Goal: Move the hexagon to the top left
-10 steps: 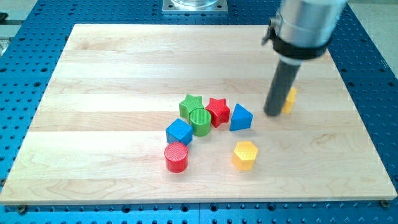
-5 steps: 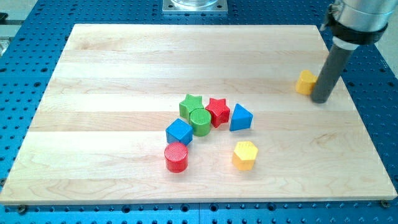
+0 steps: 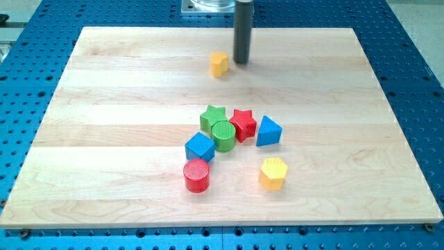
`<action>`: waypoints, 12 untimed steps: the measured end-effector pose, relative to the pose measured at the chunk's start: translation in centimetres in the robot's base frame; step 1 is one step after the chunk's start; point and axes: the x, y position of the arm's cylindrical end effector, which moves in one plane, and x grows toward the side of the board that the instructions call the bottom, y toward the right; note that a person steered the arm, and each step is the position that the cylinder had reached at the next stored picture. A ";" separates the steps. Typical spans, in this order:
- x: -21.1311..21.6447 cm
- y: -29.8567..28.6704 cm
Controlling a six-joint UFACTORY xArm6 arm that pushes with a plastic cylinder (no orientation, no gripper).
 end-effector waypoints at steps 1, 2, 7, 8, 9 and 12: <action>3.0 -4.7; 0.9 -14.3; -3.0 -26.0; -5.2 -26.3; -4.4 -24.6; 0.1 -17.7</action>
